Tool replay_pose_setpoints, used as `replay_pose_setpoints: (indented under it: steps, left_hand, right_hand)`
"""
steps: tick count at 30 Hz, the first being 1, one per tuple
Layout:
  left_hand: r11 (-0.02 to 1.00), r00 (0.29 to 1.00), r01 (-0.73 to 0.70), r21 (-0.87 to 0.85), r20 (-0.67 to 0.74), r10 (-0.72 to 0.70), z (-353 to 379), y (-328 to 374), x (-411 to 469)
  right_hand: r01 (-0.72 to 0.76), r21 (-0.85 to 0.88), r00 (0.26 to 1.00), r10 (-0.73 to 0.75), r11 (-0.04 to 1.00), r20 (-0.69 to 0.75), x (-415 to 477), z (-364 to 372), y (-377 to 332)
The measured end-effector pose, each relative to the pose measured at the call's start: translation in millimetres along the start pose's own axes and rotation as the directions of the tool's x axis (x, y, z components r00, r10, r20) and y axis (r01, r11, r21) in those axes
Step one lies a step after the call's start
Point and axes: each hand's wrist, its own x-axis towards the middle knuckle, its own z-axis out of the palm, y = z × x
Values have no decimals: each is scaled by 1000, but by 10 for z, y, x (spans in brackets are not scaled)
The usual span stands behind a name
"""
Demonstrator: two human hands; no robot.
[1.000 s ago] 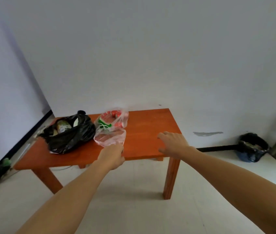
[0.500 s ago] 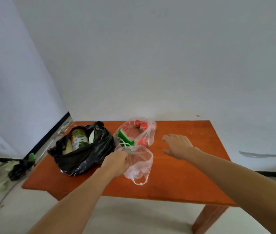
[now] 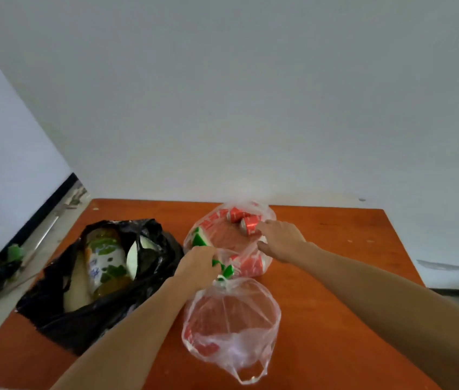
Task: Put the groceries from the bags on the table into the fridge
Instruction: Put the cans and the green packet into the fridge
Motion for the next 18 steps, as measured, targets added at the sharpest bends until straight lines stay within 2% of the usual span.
replay_pose_setpoints:
  steps: [5,10,12,15,18]
  left_hand:
    - [996,996,-40,-79,82,46,76,-187,851]
    - [996,984,-26,-80,172,40,336,-426,1552]
    - [997,985,-75,-18,155,77,412,-471,1763]
    - [986,987,-154,66,46,151,502,-558,2162]
    - [977,981,-194,86,28,192,525,-562,2506]
  right_hand:
    - [-38,64,998,40,997,-45,899,164,14]
    - [-122,86,989,113,989,96,1570,647,74]
    - [-133,41,979,124,990,162,1700,829,127]
    - [-75,-92,969,94,993,227,1808,1006,245]
    - [-54,-131,983,76,990,170,1822,1098,365]
